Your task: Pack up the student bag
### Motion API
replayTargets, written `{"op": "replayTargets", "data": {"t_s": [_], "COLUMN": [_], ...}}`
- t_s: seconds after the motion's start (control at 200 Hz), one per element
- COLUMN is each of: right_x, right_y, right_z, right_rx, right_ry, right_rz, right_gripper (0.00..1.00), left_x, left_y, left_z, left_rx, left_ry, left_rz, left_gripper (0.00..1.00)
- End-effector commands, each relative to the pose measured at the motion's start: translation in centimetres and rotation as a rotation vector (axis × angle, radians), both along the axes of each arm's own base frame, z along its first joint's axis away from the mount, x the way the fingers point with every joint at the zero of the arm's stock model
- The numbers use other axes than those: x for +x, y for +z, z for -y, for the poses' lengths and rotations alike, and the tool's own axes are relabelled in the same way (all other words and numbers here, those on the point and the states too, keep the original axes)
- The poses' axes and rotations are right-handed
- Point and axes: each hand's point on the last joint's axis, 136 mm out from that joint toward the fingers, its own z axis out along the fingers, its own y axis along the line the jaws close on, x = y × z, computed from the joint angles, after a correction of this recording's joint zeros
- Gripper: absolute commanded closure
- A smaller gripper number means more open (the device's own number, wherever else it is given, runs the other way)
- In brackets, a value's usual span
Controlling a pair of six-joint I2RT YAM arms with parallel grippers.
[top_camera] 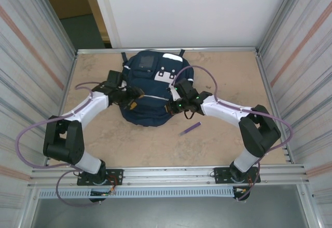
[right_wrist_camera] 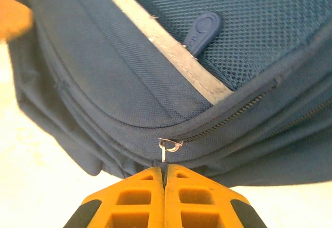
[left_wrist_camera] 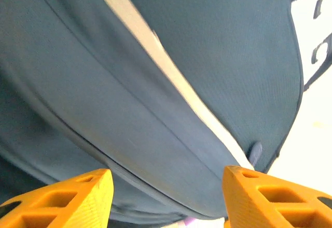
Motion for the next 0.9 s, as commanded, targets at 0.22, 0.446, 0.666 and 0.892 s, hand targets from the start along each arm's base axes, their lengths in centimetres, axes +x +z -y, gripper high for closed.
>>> {"op": "replayTargets", "data": {"t_s": [0.22,0.446,0.666,0.892], "right_x": [-1.4,-1.7,1.3,4.3], "right_y": [3.6,1.9,-0.1,-1.0], "right_z": [-7.9,-6.4,0.6,4.0], "right_rx": [0.224,0.140,0.042,0.026], "right_ry": [0.121,0.138,0.027,-0.058], "right_rz": [-0.015,-0.003,0.008,0.010], "right_gripper": [1.00,1.00,1.00,1.00], "left_x": [0.0,0.6,0.8,0.6], "left_y": [-1.4,-0.7,-1.2,-1.4], "left_z": [1.4,-0.9,-2.4,-2.7], "left_rx": [0.086,0.167,0.136,0.126], "left_ry": [0.136,0.159,0.083,0.001], "left_rz": [-0.014,0.064,0.042,0.060], "left_gripper": [0.48,0.99,1.00,1.00]}}
